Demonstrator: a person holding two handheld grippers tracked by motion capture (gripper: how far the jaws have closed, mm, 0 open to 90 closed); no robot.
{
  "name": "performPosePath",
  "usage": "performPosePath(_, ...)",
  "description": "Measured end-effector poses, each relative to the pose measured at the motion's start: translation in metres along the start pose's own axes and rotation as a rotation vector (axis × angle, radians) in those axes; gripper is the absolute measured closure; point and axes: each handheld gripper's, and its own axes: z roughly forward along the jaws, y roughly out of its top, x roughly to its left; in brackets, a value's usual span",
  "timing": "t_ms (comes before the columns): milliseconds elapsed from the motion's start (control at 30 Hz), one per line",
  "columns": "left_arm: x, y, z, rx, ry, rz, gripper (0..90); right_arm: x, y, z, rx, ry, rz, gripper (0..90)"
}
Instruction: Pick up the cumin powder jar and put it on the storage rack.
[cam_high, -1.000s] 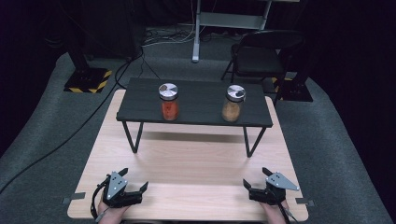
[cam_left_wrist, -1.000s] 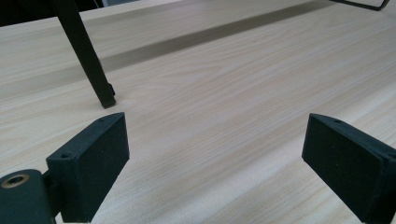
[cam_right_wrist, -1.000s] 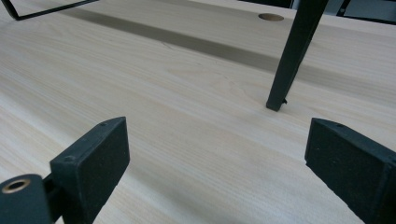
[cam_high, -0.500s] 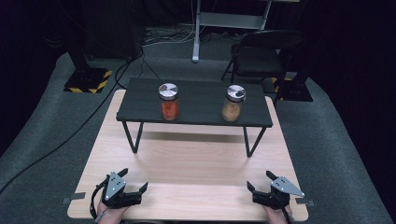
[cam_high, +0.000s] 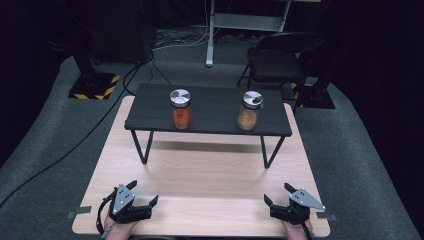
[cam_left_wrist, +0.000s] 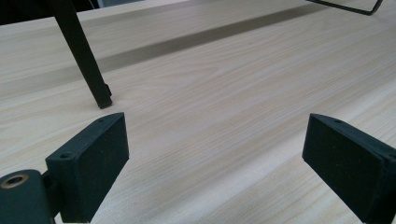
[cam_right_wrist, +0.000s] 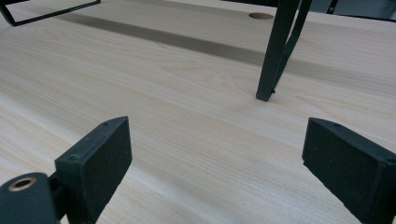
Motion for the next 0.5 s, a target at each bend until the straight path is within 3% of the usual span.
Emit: performPosePath(500,0.0003,0.0005,0.0003,0.003,-0.001,0.0,7.0,-0.0016,0.0013,0.0007,0.007,0.008,0.003,6.8)
